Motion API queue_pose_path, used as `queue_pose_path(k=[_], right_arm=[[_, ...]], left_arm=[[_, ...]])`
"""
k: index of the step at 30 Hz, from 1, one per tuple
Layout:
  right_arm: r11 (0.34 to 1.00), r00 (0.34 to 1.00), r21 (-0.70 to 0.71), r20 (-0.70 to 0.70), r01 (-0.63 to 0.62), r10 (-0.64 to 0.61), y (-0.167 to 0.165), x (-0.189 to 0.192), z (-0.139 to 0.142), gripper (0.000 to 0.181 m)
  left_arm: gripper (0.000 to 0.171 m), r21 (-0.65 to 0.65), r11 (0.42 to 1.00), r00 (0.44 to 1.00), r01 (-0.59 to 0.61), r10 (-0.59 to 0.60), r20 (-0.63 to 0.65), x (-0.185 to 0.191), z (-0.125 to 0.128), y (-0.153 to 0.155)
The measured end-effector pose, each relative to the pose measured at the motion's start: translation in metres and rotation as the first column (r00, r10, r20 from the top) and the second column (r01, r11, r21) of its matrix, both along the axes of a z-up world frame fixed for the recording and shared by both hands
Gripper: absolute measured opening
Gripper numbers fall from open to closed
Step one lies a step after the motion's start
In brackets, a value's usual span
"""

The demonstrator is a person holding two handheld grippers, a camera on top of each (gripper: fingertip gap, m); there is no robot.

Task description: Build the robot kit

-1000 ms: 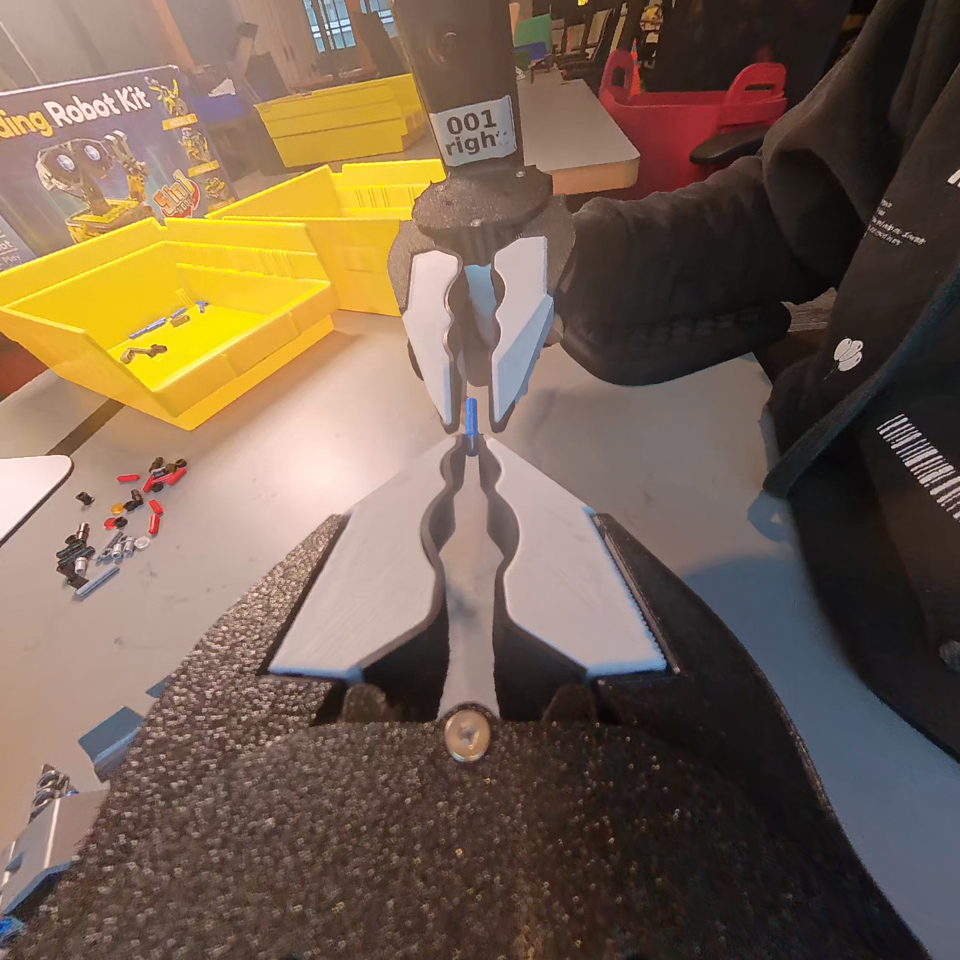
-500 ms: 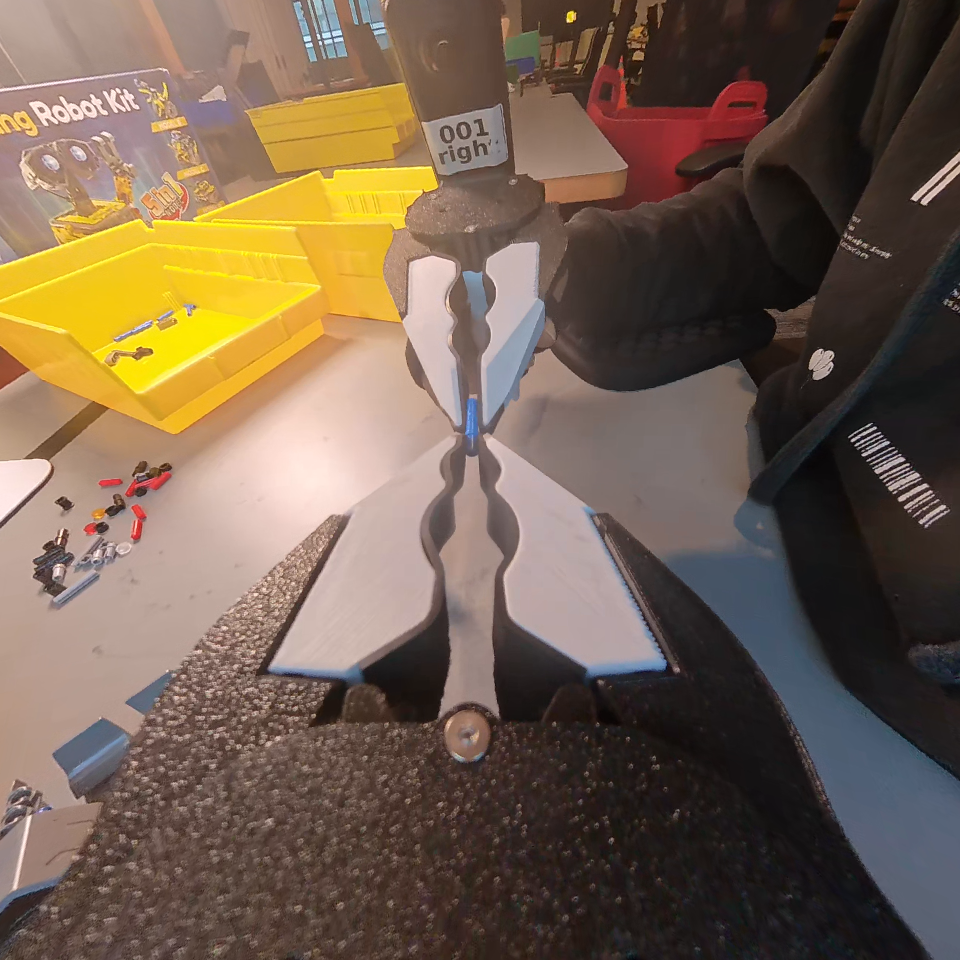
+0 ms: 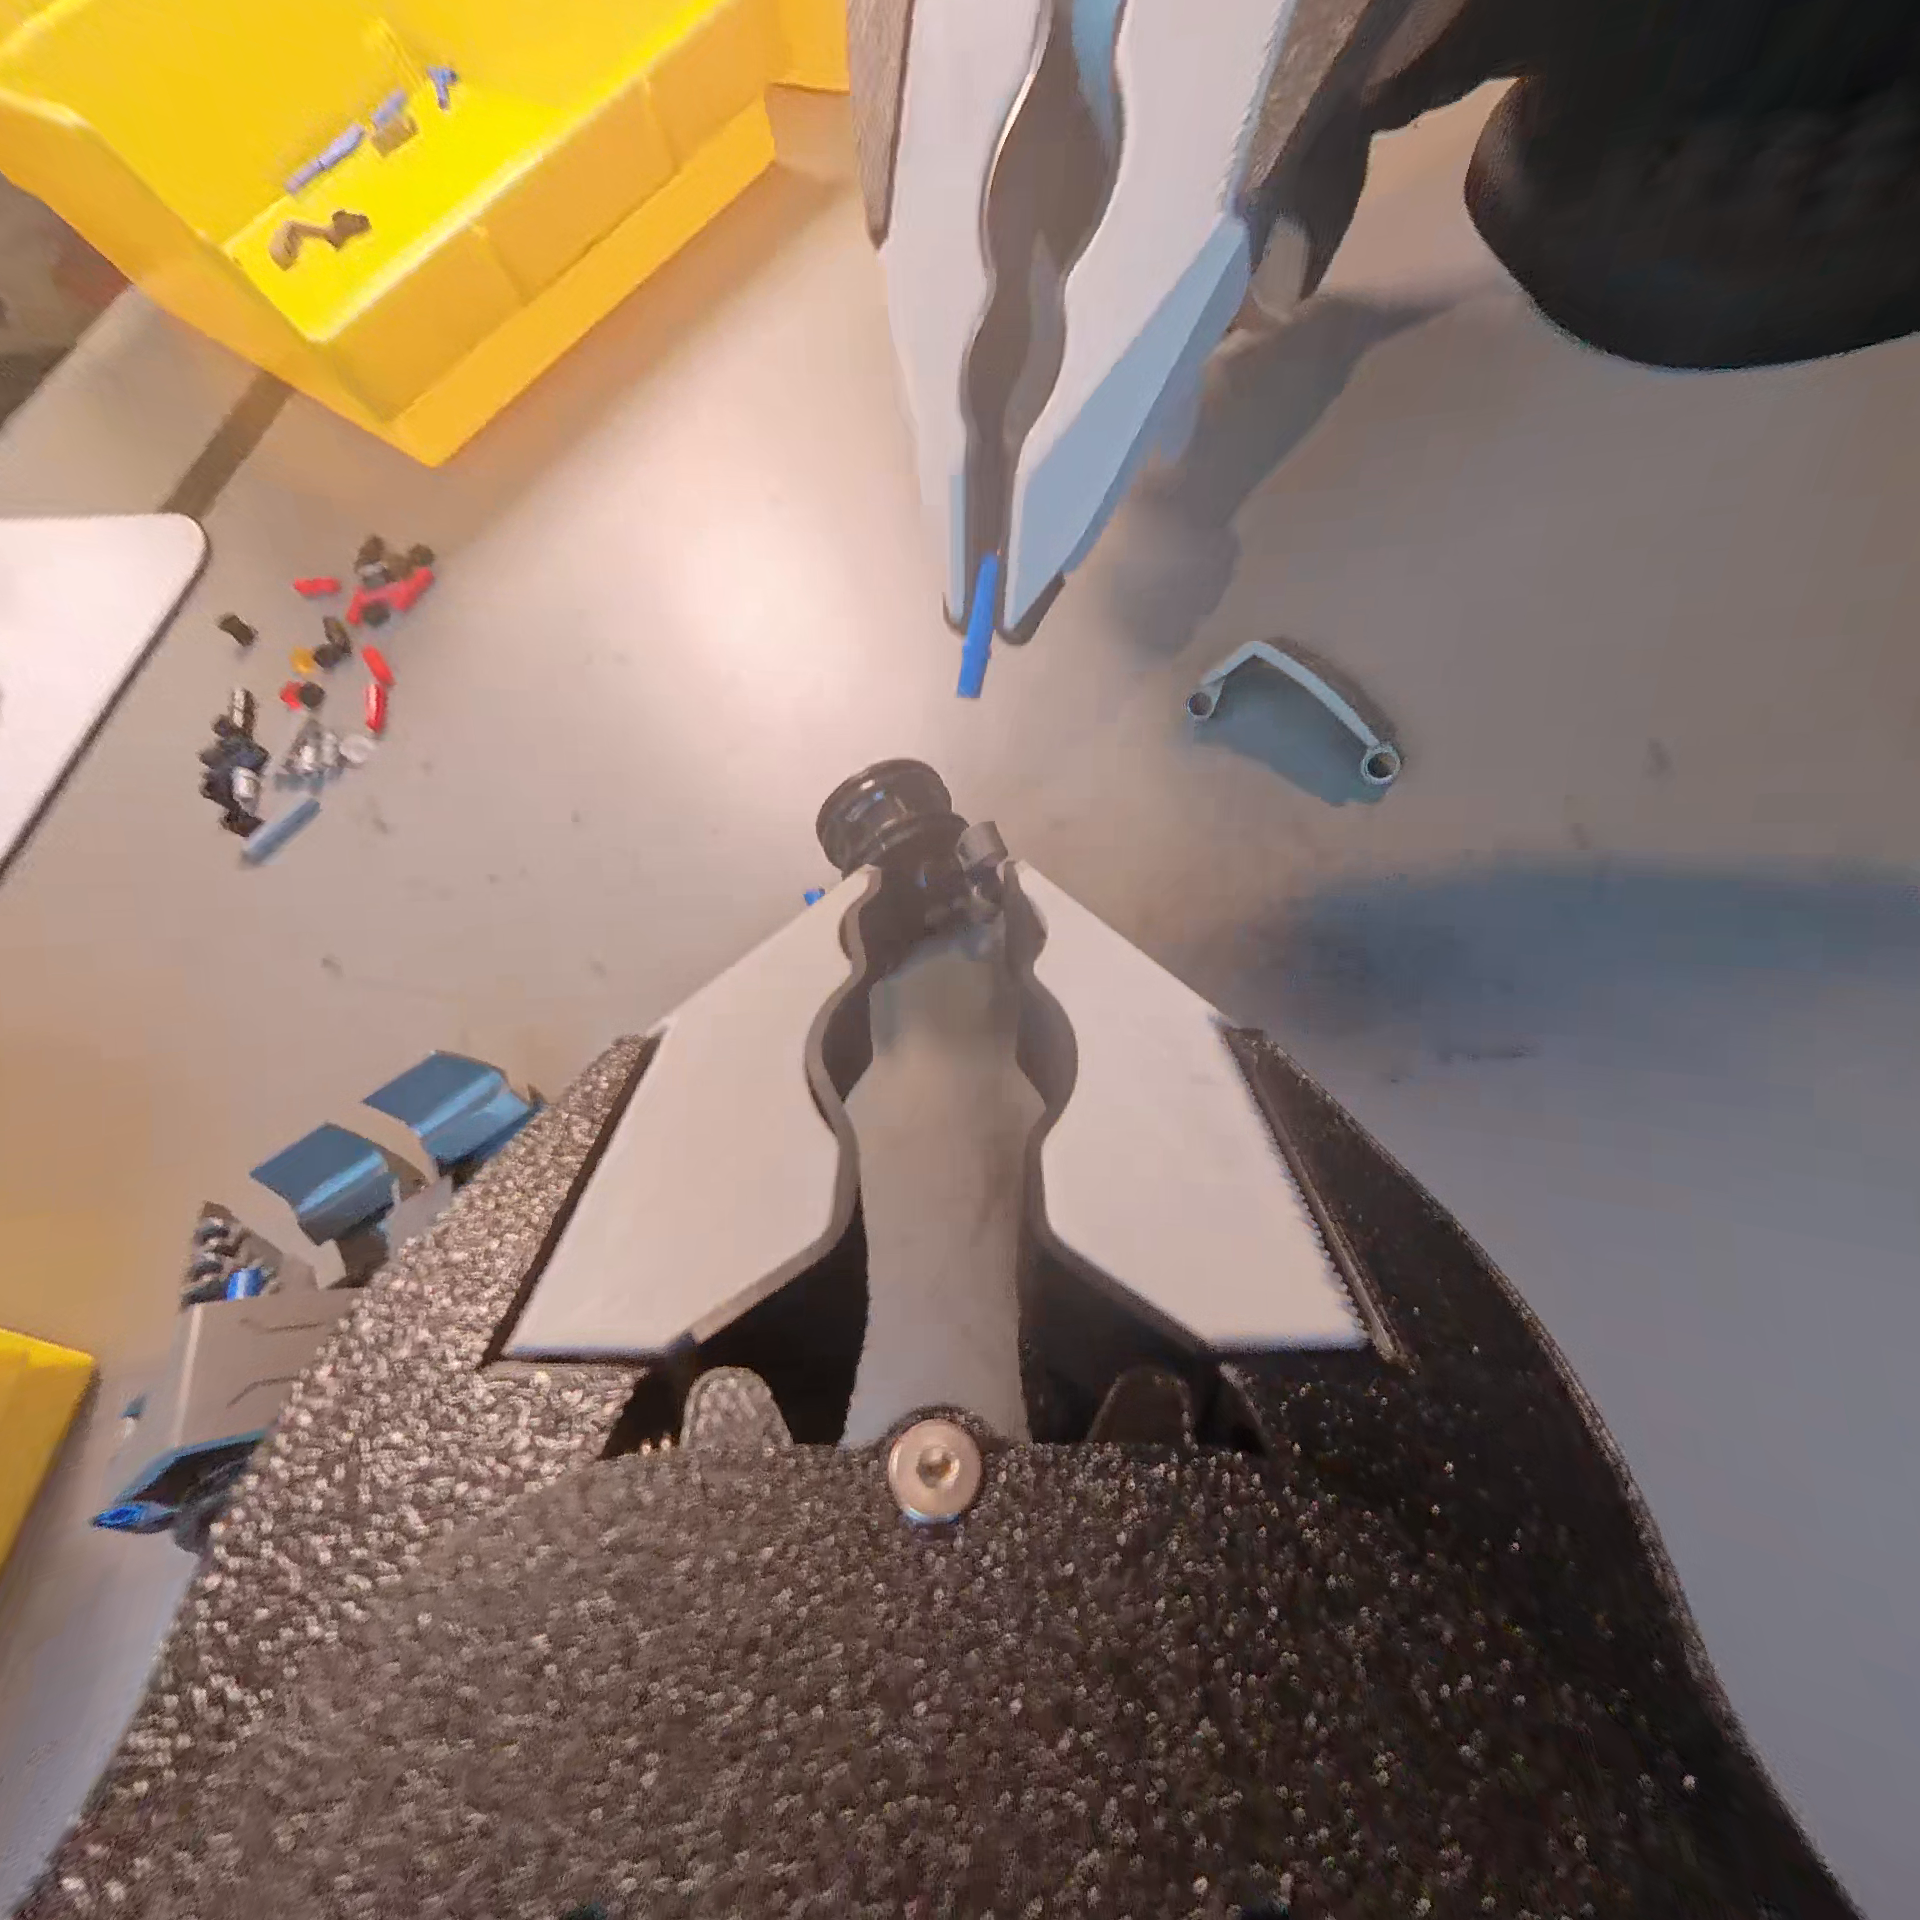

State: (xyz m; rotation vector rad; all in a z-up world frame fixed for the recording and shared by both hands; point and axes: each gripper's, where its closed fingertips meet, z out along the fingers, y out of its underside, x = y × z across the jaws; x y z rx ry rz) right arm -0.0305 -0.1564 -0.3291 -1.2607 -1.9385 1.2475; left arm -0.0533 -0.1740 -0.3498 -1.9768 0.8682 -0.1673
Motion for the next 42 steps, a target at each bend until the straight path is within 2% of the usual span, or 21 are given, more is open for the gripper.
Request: queue_pose_path(k=[6,14,19,22,24,26,29,31,33,36,42], right_arm=[[1.0,0.999,-0.031,0.054,0.003,-0.001,0.005,-0.009,-0.01,0.004],[0.997,0.998,-0.068,0.045,0.045,-0.042,0.011,-0.007,-0.007,0.004],[0.996,0.998,-0.08,0.036,0.049,-0.046,0.012,-0.006,-0.004,0.004],[0.995,0.998,-0.081,0.033,0.054,-0.051,0.013,-0.005,-0.003,0.004],[0.995,0.998,-0.086,0.024,0.054,-0.052,0.012,-0.005,-0.001,0.004],[0.994,0.998,-0.099,0.002,0.055,-0.055,0.012,-0.005,0.004,0.004],[0.988,0.997,-0.151,-0.07,0.033,-0.044,0.006,-0.006,0.02,0.004],[0.977,0.993,-0.214,-0.111,0.005,-0.03,0.0,-0.006,0.033,0.004],[0.965,0.991,-0.26,-0.131,-0.028,-0.006,-0.006,-0.005,0.042,0.004],[0.964,0.994,-0.26,-0.111,-0.051,0.022,-0.012,-0.003,0.041,0.004],[0.977,0.997,-0.208,-0.057,-0.055,0.043,-0.016,-0.003,0.027,0.004]], left_arm=[[0.015,0.13,0.991,0.981,-0.001,0.027,-0.191,0.005,0.003,0.006],[0.025,0.206,0.978,0.912,-0.022,0.104,-0.398,-0.003,-0.004,0.011],[0.024,0.213,0.975,0.894,-0.063,0.15,-0.422,-0.013,-0.006,0.014],[0.009,0.243,0.966,0.89,-0.085,0.183,-0.417,-0.018,0.0,0.016],[0.009,0.219,0.971,0.904,-0.096,0.177,-0.389,-0.021,-0.001,0.015],[0.008,0.184,0.977,0.939,-0.109,0.162,-0.304,-0.021,0.0,0.015],[0.007,0.133,0.989,0.997,-0.063,0.067,-0.027,-0.007,0.018,0.008],[0.007,0.105,0.994,0.986,0.0,-0.018,0.167,0.005,0.032,0.002],[0.007,0.088,0.995,0.958,0.043,-0.066,0.279,0.012,0.041,-0.003],[0.006,0.078,0.995,0.945,0.063,-0.085,0.317,0.015,0.043,-0.005],[0.006,0.073,0.994,0.953,0.084,-0.101,0.287,0.021,0.04,-0.007]])
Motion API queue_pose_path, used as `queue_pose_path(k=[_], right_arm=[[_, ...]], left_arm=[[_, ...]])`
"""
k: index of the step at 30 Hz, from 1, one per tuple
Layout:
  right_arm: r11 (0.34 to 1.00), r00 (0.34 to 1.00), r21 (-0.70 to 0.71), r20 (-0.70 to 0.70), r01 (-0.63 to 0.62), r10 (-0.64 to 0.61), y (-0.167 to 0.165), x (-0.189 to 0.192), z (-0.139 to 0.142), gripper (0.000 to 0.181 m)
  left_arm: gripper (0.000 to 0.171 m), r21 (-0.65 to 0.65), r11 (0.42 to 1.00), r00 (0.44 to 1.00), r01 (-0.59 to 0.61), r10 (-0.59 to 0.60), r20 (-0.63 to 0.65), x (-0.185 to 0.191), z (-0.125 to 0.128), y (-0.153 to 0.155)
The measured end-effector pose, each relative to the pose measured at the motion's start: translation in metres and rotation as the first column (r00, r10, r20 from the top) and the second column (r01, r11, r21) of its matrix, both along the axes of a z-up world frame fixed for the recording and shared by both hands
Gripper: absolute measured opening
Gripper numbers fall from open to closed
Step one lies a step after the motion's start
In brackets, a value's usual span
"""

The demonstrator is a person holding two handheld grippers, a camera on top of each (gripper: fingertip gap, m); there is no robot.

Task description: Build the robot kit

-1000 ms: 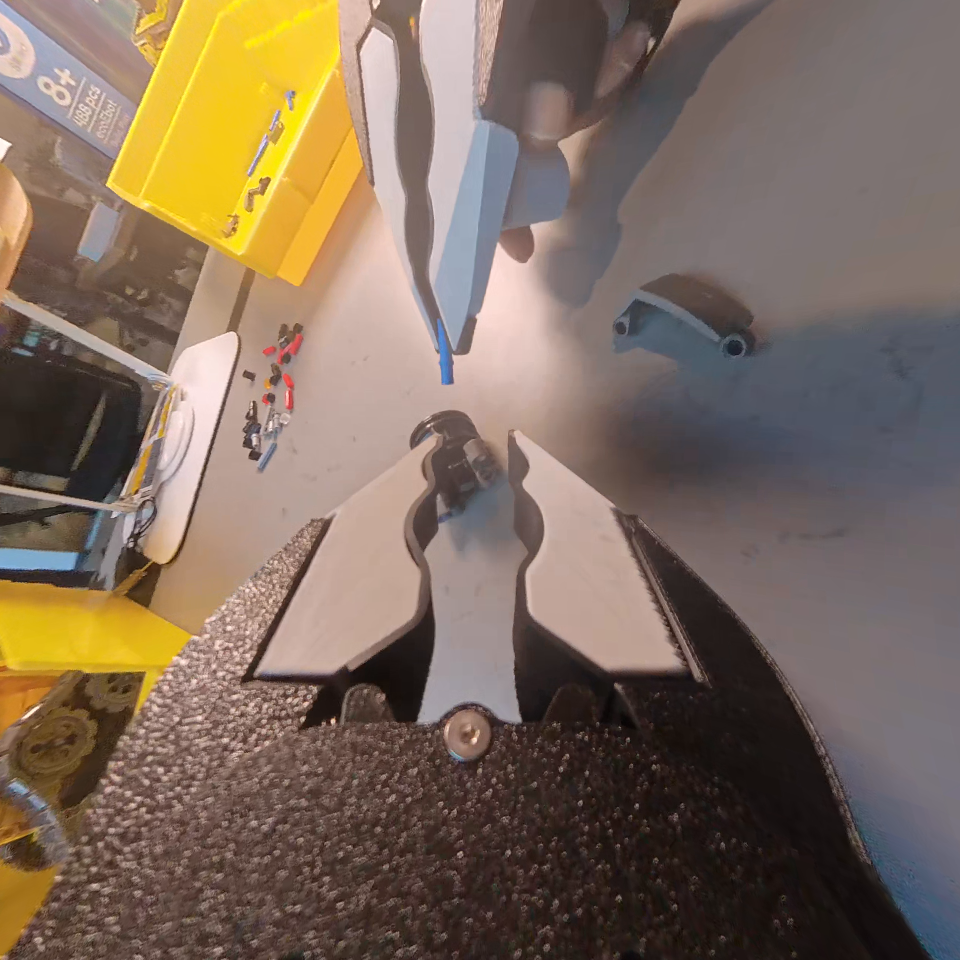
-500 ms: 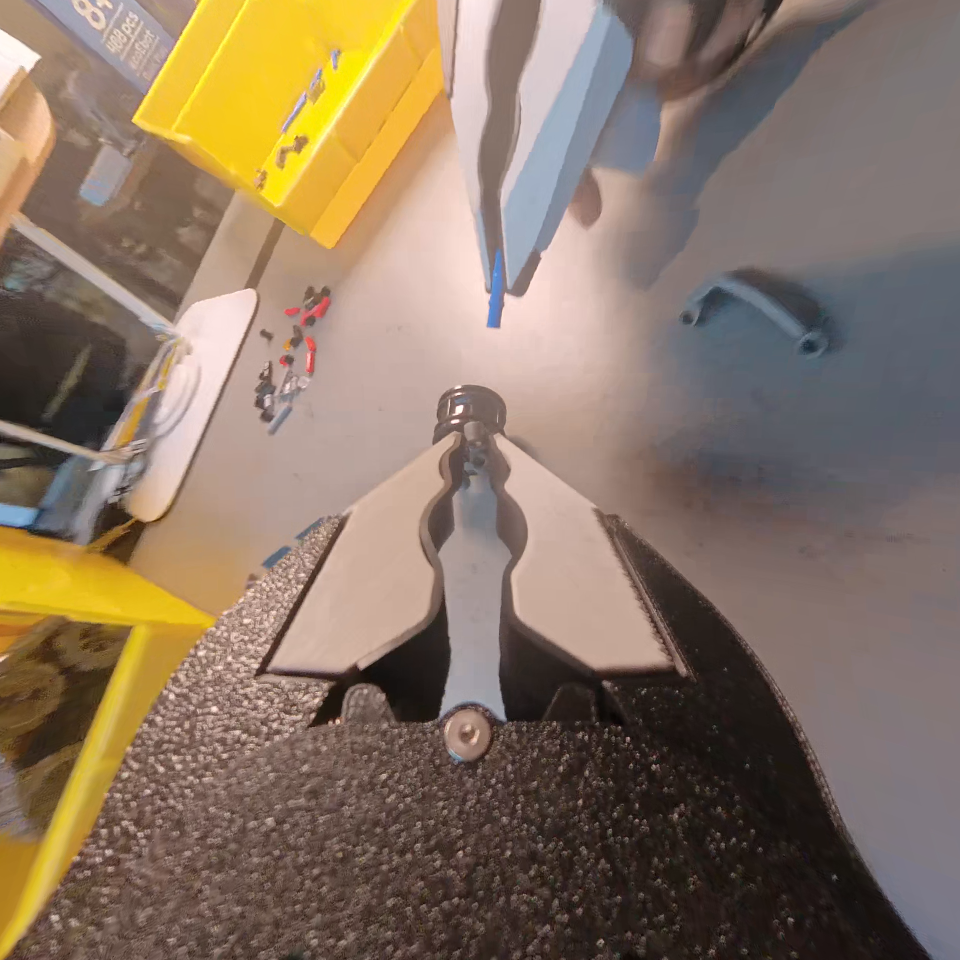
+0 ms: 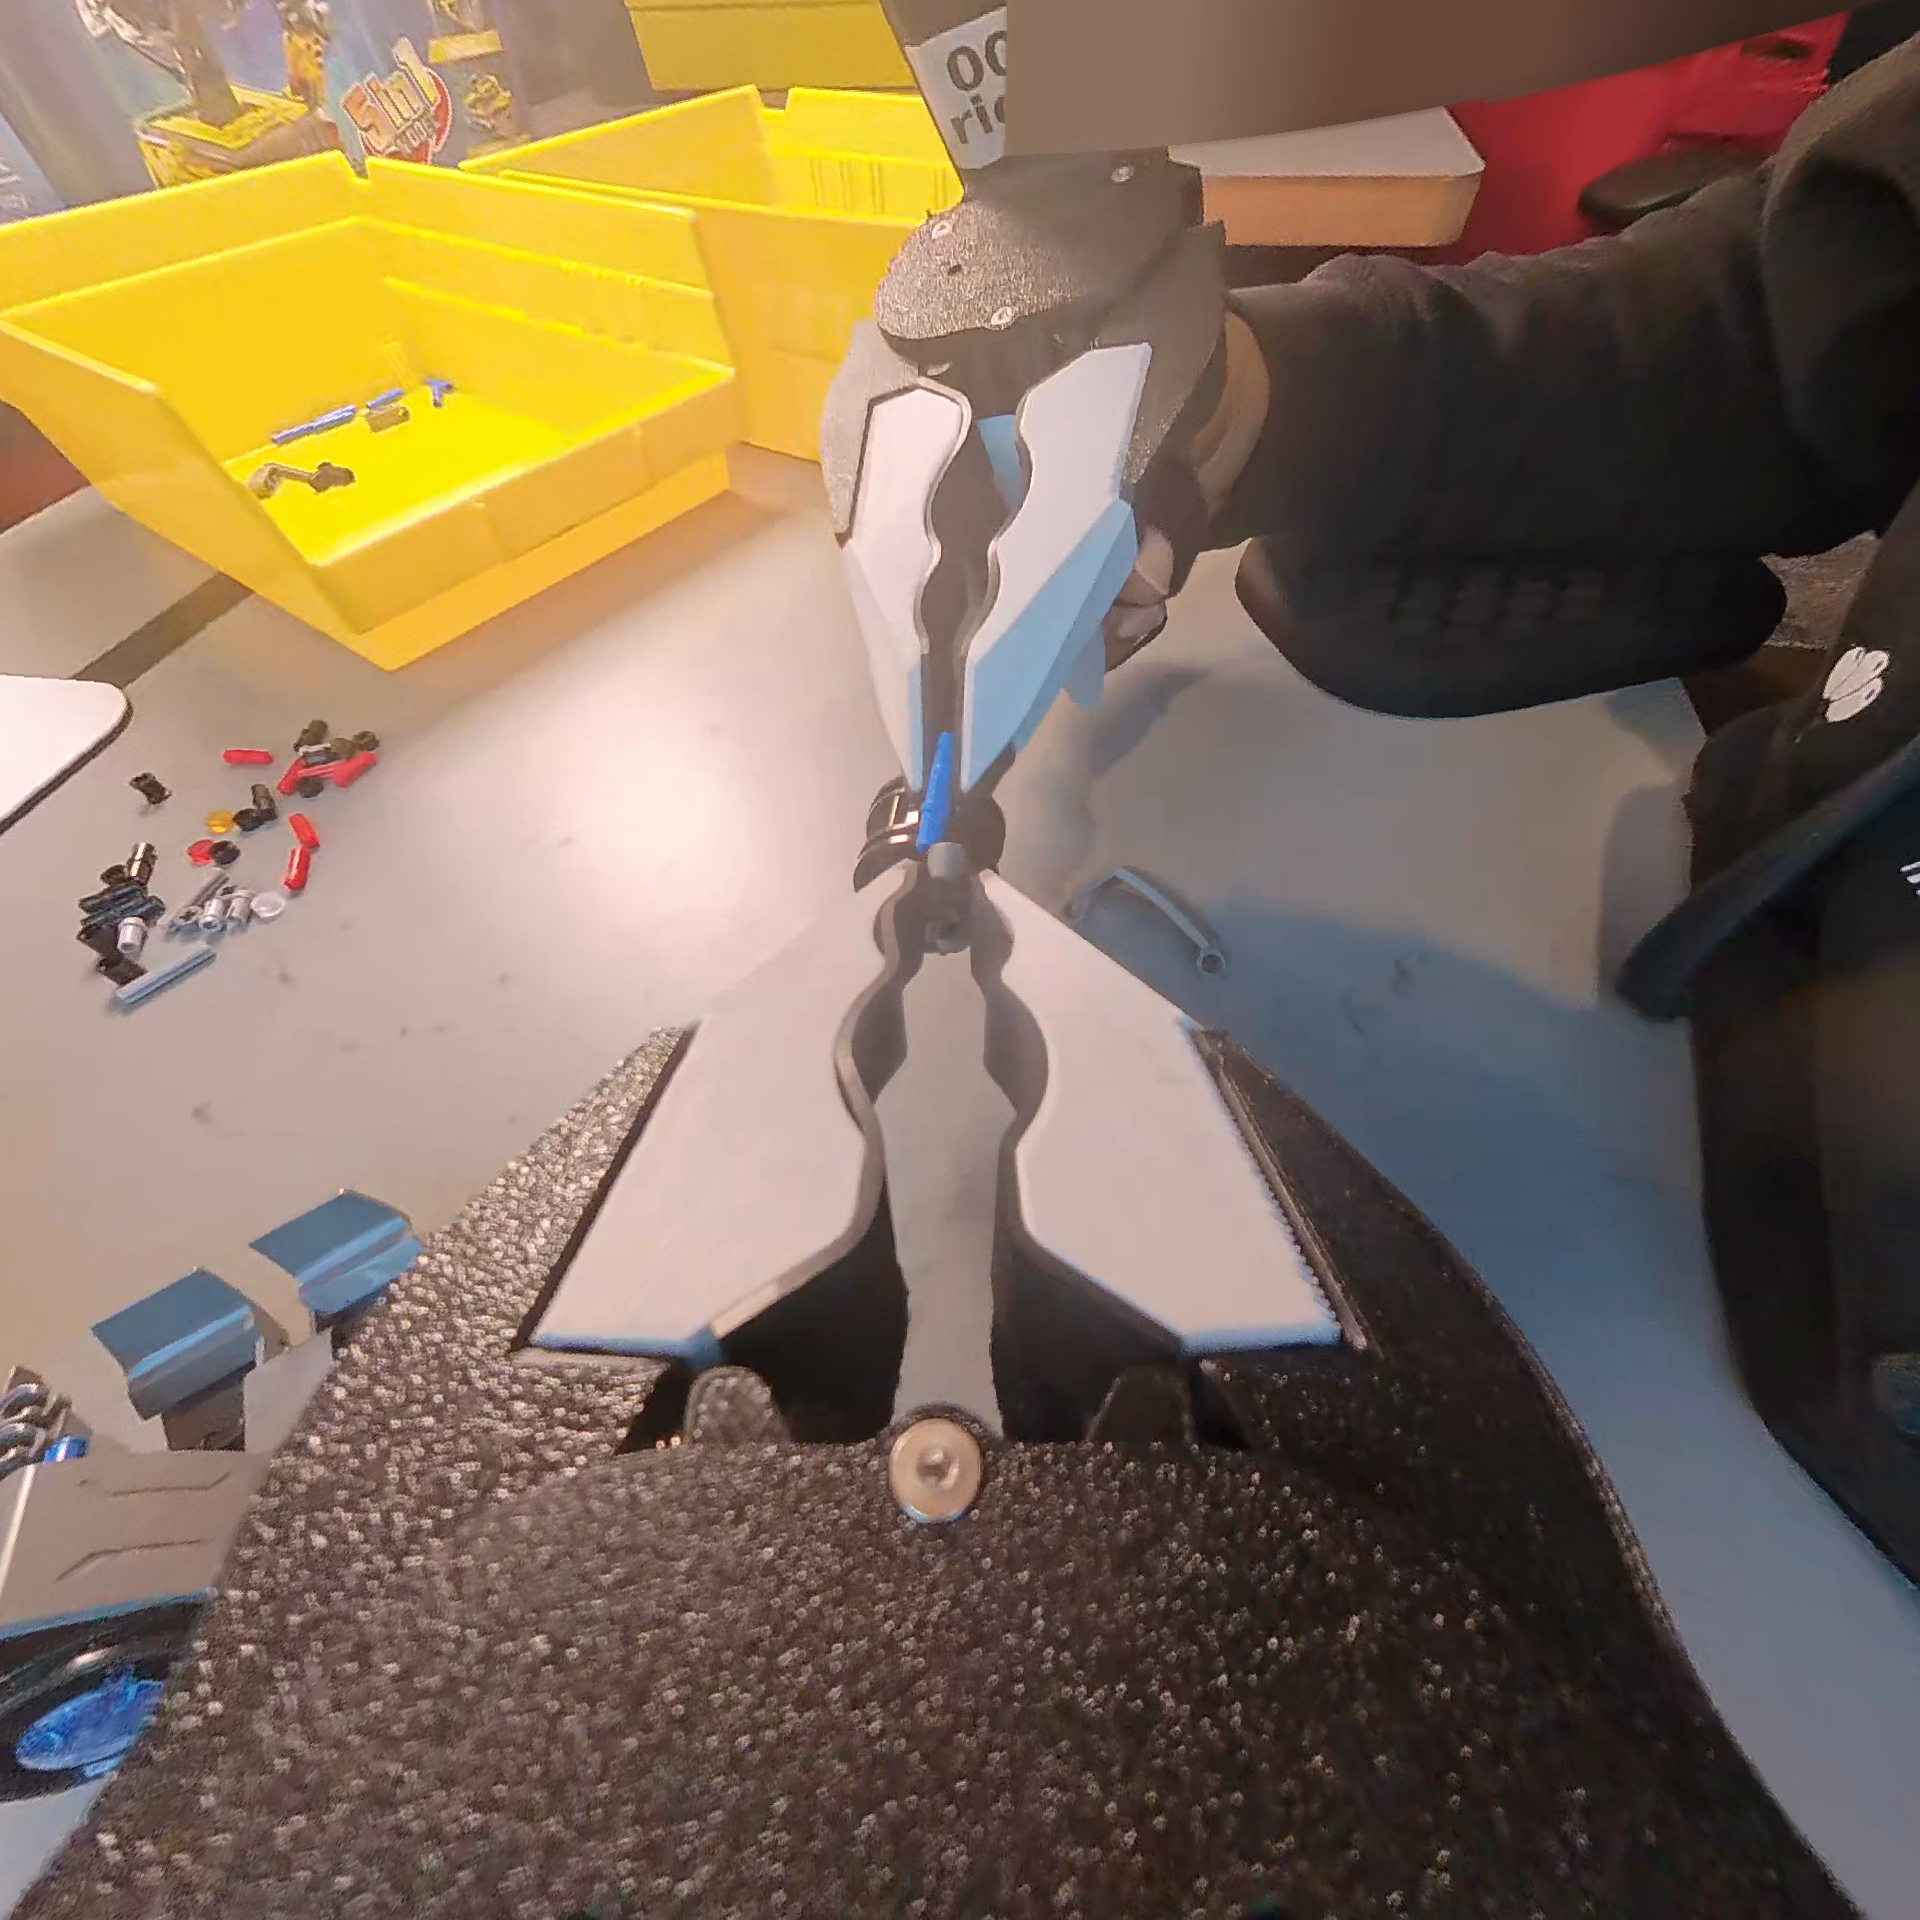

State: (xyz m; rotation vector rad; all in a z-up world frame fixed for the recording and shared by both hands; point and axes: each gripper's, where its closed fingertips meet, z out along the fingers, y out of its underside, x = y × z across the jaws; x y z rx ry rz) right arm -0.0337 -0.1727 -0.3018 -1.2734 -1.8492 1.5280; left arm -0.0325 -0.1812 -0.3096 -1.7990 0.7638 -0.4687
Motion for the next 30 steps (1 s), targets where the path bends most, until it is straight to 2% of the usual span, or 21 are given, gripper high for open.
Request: queue_pose_path(k=[8,15,21,23,25,30], right_arm=[[1.0,1.0,-0.021,0.006,-0.017,0.017,-0.004,0.001,-0.001,0.003],[0.977,1.0,-0.215,0.013,0.0,0.003,-0.004,-0.001,0.009,0.003],[0.98,0.999,-0.196,-0.004,0.04,-0.042,-0.006,-0.007,0.011,0.003],[0.984,0.998,-0.169,-0.024,0.046,-0.051,-0.006,-0.008,0.014,0.003],[0.979,0.999,-0.203,-0.021,0.032,-0.037,-0.008,-0.007,0.015,0.003],[0.979,0.999,-0.201,-0.002,0.034,-0.035,-0.011,-0.007,0.009,0.003]], left_arm=[[0.006,-0.001,1.0,1.0,-0.005,0.005,-0.011,-0.001,0.0,-0.001],[0.005,0.081,0.996,0.998,-0.04,0.043,-0.039,-0.002,0.01,0.0],[0.004,0.174,0.98,0.984,-0.092,0.117,-0.136,-0.005,0.016,0.004],[0.004,0.182,0.979,0.986,-0.096,0.119,-0.12,-0.006,0.019,0.003],[0.003,0.2,0.976,0.985,-0.089,0.117,-0.131,-0.004,0.021,0.002],[0.003,0.246,0.966,0.957,-0.073,0.137,-0.257,-0.003,0.015,0.0]])
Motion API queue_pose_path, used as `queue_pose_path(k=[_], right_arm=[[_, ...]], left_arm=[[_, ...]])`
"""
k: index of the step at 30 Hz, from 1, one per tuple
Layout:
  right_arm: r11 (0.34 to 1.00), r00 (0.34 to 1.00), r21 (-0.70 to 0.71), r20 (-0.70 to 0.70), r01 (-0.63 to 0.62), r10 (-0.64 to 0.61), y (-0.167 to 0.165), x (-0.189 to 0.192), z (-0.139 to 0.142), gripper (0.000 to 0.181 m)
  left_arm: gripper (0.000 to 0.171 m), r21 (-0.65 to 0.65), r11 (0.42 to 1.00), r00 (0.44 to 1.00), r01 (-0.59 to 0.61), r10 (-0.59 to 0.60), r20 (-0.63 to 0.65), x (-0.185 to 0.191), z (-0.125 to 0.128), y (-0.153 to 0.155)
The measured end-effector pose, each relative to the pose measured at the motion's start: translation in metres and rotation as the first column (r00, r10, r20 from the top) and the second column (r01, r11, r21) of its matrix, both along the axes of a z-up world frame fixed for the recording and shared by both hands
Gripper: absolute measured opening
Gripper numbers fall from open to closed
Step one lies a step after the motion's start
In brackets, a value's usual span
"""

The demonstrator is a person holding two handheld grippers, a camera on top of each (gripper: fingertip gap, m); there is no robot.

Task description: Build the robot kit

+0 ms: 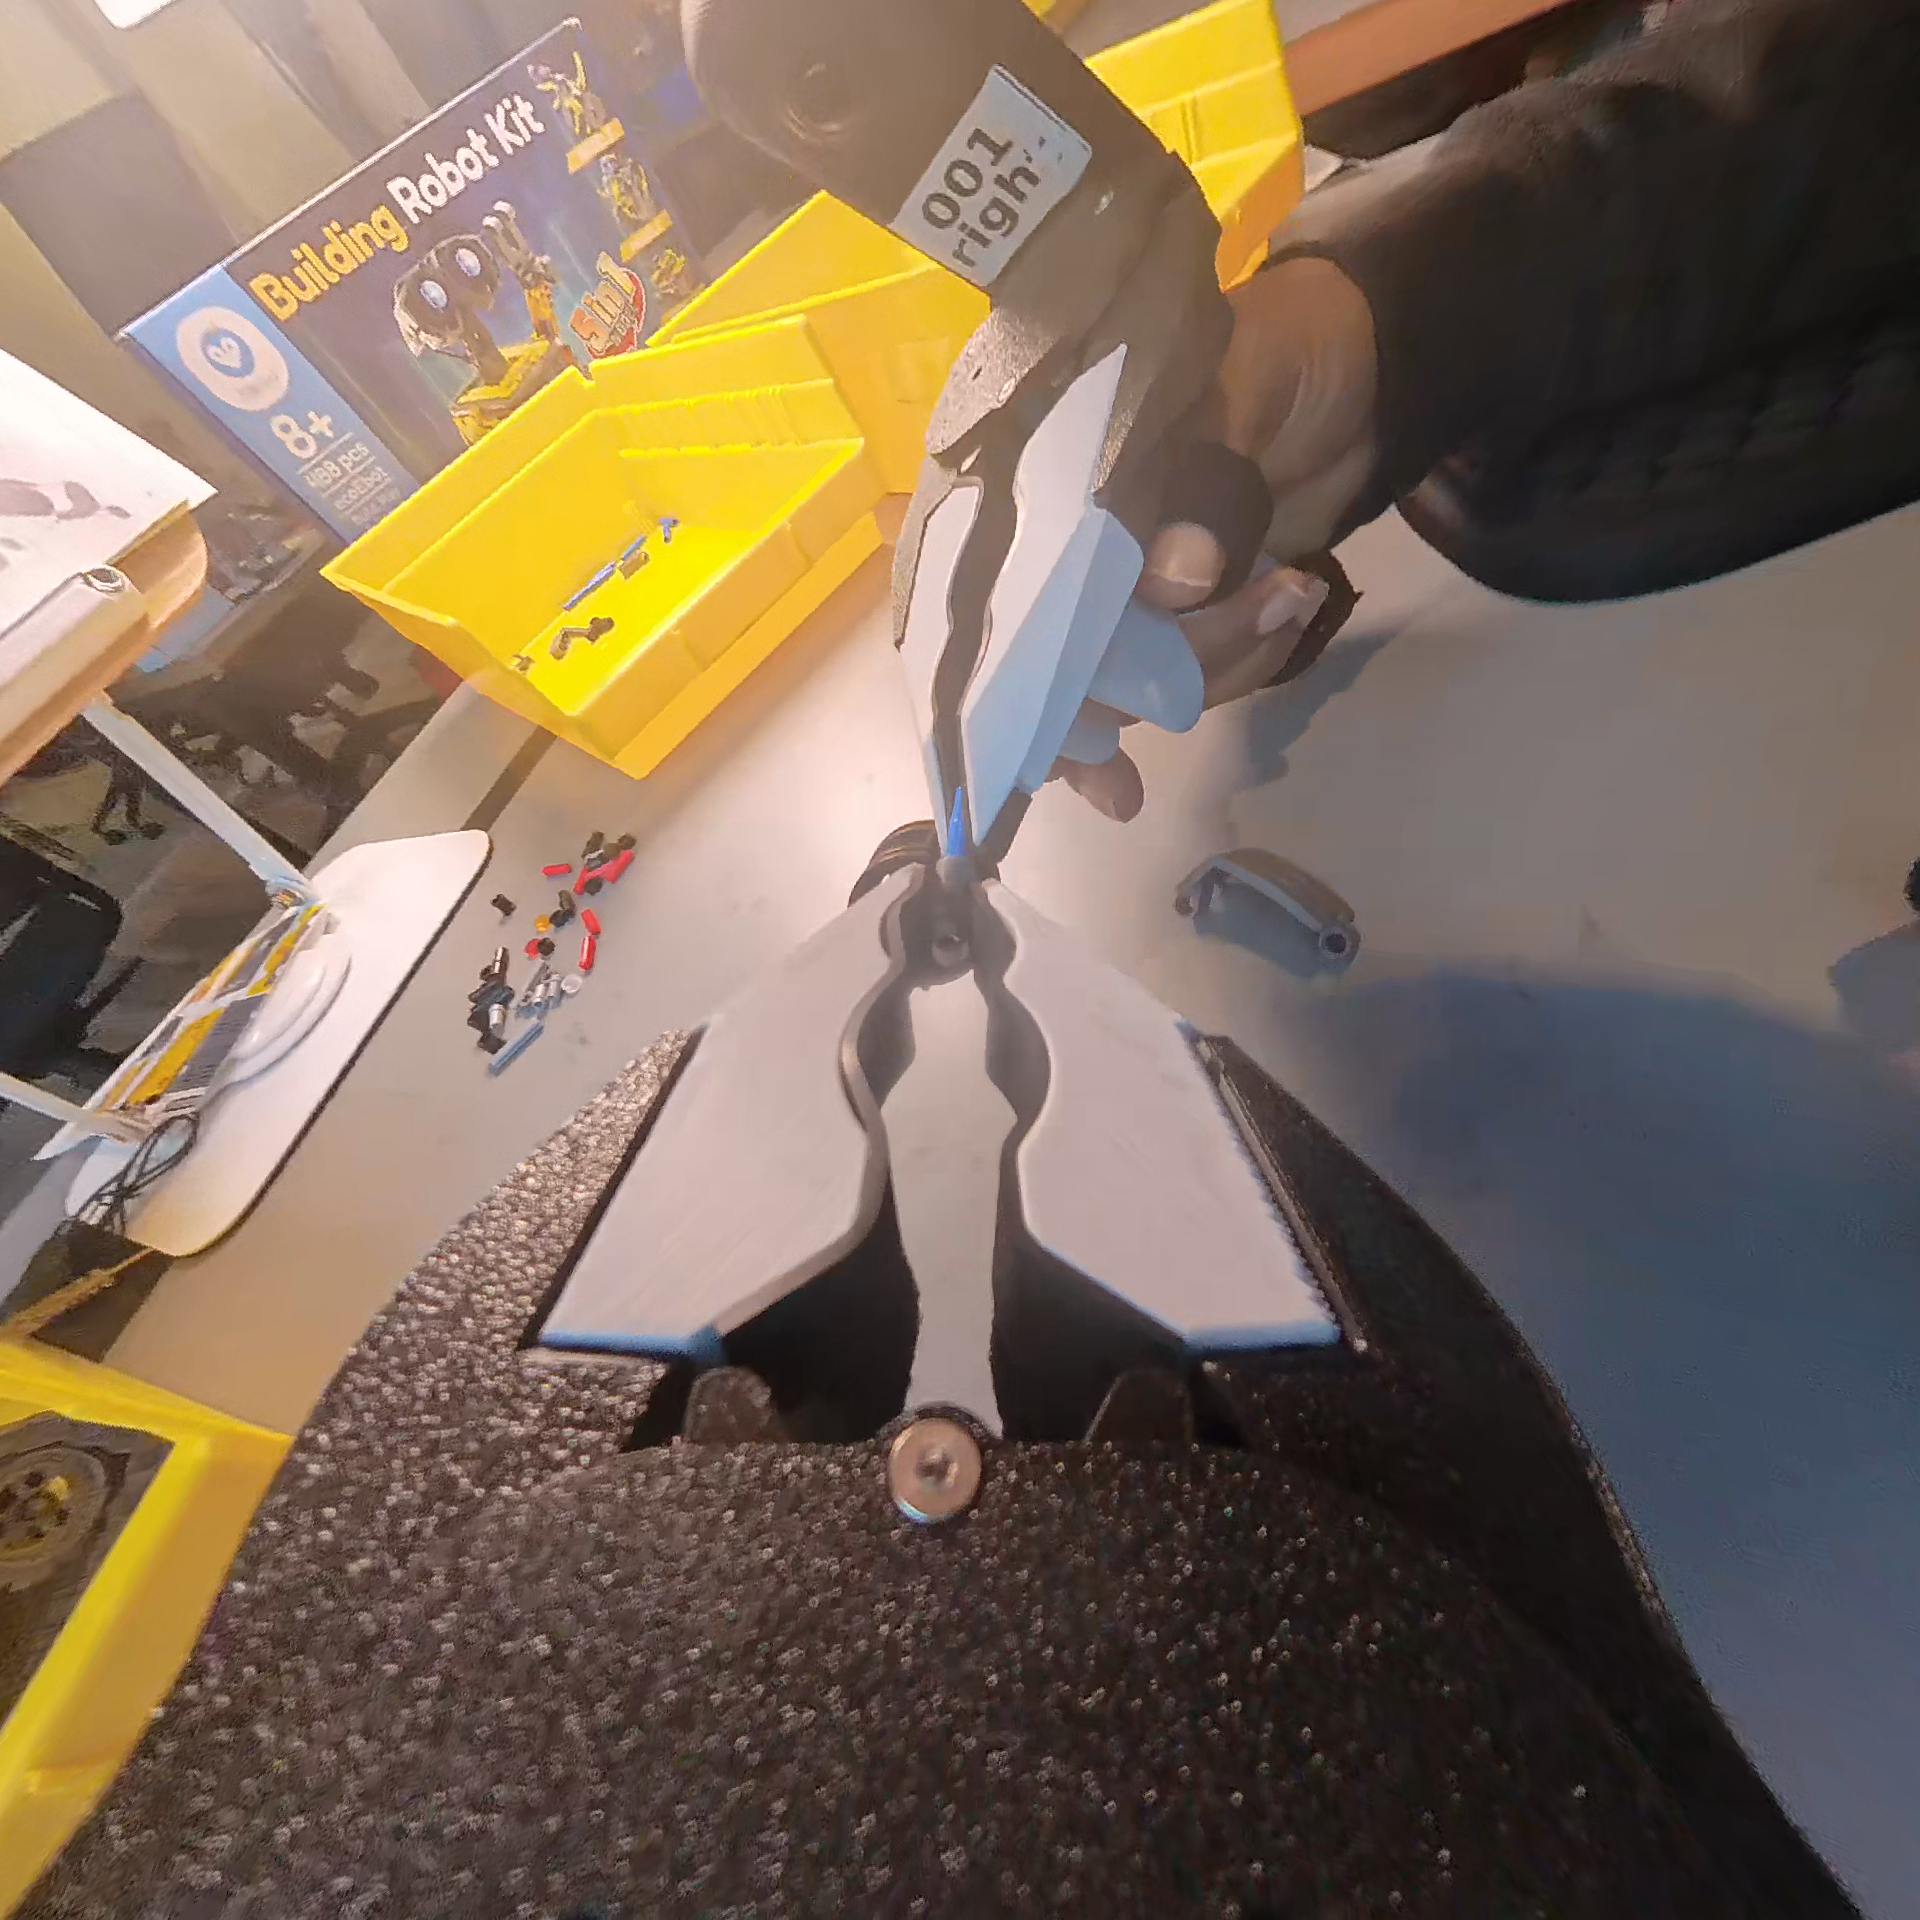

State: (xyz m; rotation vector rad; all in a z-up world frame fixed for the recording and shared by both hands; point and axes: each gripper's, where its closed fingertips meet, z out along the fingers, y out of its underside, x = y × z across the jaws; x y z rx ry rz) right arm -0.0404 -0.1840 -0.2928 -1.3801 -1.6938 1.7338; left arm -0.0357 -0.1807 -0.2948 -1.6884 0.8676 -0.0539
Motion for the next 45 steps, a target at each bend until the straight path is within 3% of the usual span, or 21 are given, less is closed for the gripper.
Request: queue_pose_path(k=[4,7,9,11,14,17,20,28,33,39,42,45], right_arm=[[0.998,1.0,0.057,0.013,0.024,-0.025,0.003,-0.003,-0.005,0.004],[0.988,0.997,0.141,-0.054,0.067,-0.059,0.01,-0.005,0.005,0.011],[0.96,0.985,0.249,-0.15,0.126,-0.091,0.016,-0.003,0.017,0.018],[0.899,0.965,0.38,-0.221,0.216,-0.138,0.022,-0.006,0.021,0.024],[0.759,0.925,0.541,-0.311,0.362,-0.22,0.025,-0.016,0.021,0.028],[0.645,0.888,0.611,-0.347,0.459,-0.303,0.028,-0.027,0.022,0.029],[0.611,0.874,0.624,-0.35,0.487,-0.339,0.031,-0.032,0.023,0.029],[0.565,0.876,0.673,-0.314,0.477,-0.366,0.03,-0.037,0.018,0.043],[0.502,0.867,0.715,-0.326,0.487,-0.377,0.033,-0.039,0.017,0.035],[0.472,0.89,0.759,-0.328,0.448,-0.317,0.029,-0.039,0.013,0.033],[0.419,0.889,0.788,-0.356,0.452,-0.288,0.026,-0.038,0.014,0.032],[0.424,0.896,0.794,-0.343,0.437,-0.281,0.025,-0.038,0.01,0.031]], left_arm=[[0.005,-0.039,0.999,1.0,-0.005,0.005,0.003,-0.003,-0.005,0.002],[0.005,-0.113,0.994,0.984,0.004,0.017,0.18,-0.006,0.003,0.007],[0.005,-0.174,0.985,0.939,0.013,0.048,0.339,-0.012,0.007,0.009],[0.005,-0.231,0.972,0.861,0.035,0.088,0.502,-0.019,0.011,0.011],[0.006,-0.284,0.954,0.694,0.09,0.145,0.705,-0.024,0.018,0.018],[0.006,-0.315,0.94,0.538,0.134,0.198,0.819,-0.026,0.021,0.024],[0.006,-0.323,0.934,0.449,0.155,0.225,0.865,-0.029,0.023,0.027],[0.006,-0.317,0.935,0.381,0.159,0.238,0.893,-0.027,0.026,0.027],[0.006,-0.325,0.932,0.359,0.16,0.252,0.899,-0.026,0.025,0.027],[0.006,-0.347,0.92,0.367,0.183,0.264,0.892,-0.025,0.02,0.024],[0.005,-0.344,0.92,0.39,0.189,0.251,0.886,-0.025,0.02,0.021],[0.005,-0.355,0.916,0.403,0.185,0.259,0.878,-0.025,0.017,0.02]])
